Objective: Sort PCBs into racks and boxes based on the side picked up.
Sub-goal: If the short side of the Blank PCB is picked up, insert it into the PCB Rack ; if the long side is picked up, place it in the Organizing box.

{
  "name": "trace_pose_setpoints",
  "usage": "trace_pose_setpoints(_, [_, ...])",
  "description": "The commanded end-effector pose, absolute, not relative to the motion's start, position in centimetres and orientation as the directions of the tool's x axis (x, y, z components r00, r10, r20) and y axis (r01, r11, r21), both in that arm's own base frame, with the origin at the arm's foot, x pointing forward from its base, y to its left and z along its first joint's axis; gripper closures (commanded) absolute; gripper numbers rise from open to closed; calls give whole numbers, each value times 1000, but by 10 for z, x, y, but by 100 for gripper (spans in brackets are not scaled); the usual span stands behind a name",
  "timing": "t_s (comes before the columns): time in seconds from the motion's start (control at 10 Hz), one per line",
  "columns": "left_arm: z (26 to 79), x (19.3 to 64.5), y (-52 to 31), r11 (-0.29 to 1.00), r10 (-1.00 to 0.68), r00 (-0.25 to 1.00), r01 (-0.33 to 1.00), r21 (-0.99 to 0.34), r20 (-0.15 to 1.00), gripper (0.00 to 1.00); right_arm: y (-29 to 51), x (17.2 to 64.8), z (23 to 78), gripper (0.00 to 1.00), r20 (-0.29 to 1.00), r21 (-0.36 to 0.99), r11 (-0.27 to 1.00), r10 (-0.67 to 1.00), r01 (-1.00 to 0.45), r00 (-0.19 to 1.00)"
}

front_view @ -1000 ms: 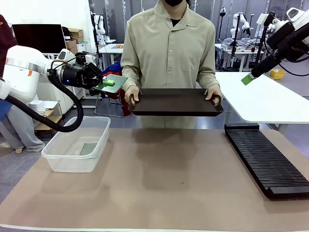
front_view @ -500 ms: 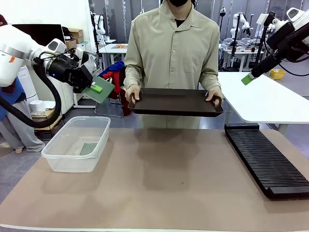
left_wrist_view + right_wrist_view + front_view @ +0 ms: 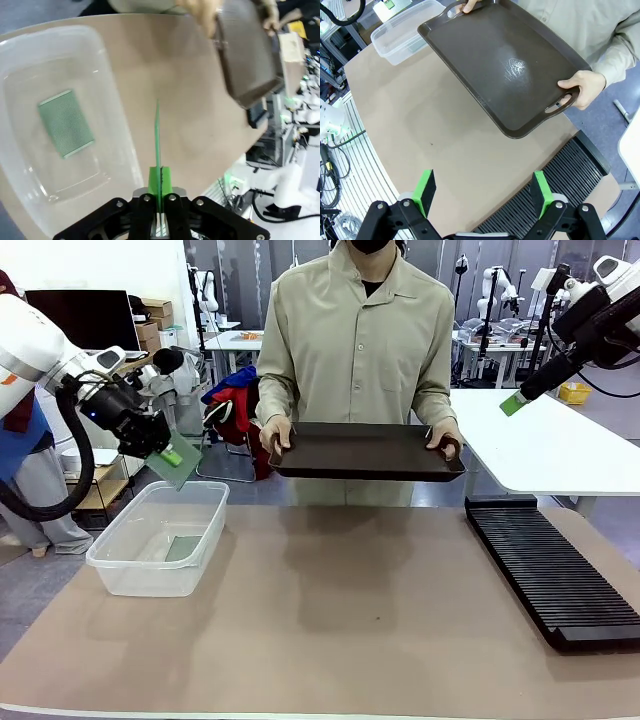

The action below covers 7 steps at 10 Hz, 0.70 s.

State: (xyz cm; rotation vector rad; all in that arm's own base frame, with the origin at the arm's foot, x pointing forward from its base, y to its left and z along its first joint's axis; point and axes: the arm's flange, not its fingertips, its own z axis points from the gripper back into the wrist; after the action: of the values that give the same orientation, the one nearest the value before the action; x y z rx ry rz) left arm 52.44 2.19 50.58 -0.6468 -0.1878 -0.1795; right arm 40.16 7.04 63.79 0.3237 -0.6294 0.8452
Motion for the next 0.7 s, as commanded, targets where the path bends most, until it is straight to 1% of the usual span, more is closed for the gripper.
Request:
trace_pose_setpoints(0.0, [501, 515, 23, 850, -56, 982, 141, -507, 179, 97, 70, 401, 637, 0, 639, 34, 623, 588, -782, 496])
trace_pose_setpoints(0.3, [487, 522, 34, 894, -39, 985, 110, -433, 168, 97, 70, 401, 637, 0, 639, 34, 623, 588, -782, 496])
trace_pose_setpoints(0.5, [478, 527, 32, 880, -52, 981, 133, -457, 185, 97, 70, 401, 637, 0, 639, 34, 623, 588, -782, 496])
trace_pose_setpoints(0.6, [470, 531, 32, 884, -51, 981, 133, -448, 189, 97, 70, 401, 637, 0, 639, 34, 623, 588, -782, 496])
